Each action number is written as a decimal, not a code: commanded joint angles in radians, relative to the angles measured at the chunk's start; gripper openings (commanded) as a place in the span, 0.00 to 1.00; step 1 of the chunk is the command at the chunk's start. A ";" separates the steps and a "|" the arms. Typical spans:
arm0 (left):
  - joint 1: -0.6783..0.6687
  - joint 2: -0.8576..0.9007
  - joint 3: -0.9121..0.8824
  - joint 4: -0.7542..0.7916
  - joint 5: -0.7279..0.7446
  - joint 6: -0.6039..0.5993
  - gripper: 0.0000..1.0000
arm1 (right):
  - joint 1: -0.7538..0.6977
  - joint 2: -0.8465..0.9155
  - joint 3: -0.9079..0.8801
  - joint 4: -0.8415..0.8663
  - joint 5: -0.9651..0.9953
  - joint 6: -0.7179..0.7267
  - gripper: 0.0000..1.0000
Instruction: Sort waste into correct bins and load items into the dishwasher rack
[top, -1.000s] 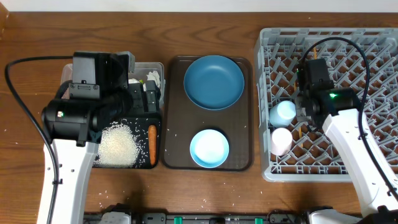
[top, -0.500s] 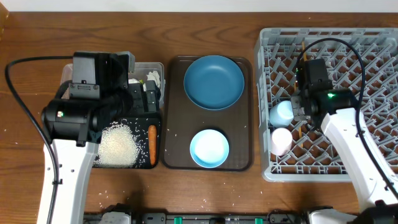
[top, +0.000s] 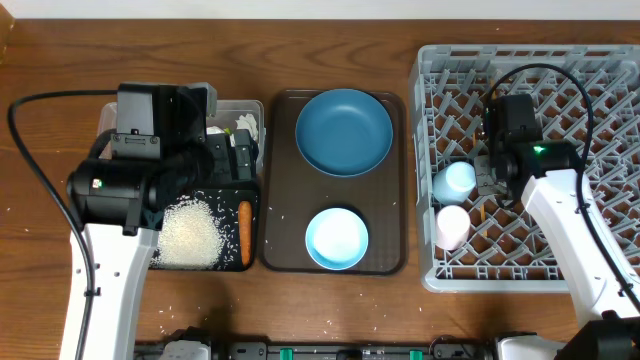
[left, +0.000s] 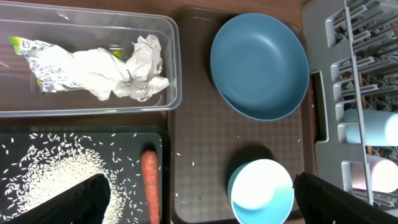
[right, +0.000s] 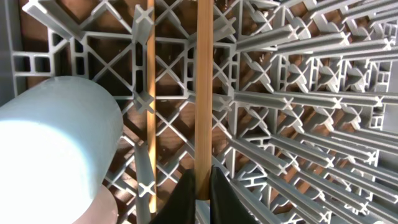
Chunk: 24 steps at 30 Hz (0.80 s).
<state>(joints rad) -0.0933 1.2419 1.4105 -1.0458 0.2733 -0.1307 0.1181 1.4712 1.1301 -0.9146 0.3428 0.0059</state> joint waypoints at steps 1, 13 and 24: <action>0.005 0.001 0.002 -0.002 -0.010 -0.002 0.97 | -0.006 0.005 -0.006 0.002 -0.007 -0.011 0.27; 0.005 0.001 0.002 -0.002 -0.010 -0.002 0.97 | -0.006 0.005 -0.008 0.003 -0.075 0.005 0.49; 0.005 0.001 0.002 -0.002 -0.010 -0.002 0.97 | -0.001 0.005 -0.008 -0.033 -0.920 0.023 0.53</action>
<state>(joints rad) -0.0933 1.2419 1.4105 -1.0458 0.2733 -0.1307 0.1070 1.4677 1.1290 -0.9325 -0.1787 0.0151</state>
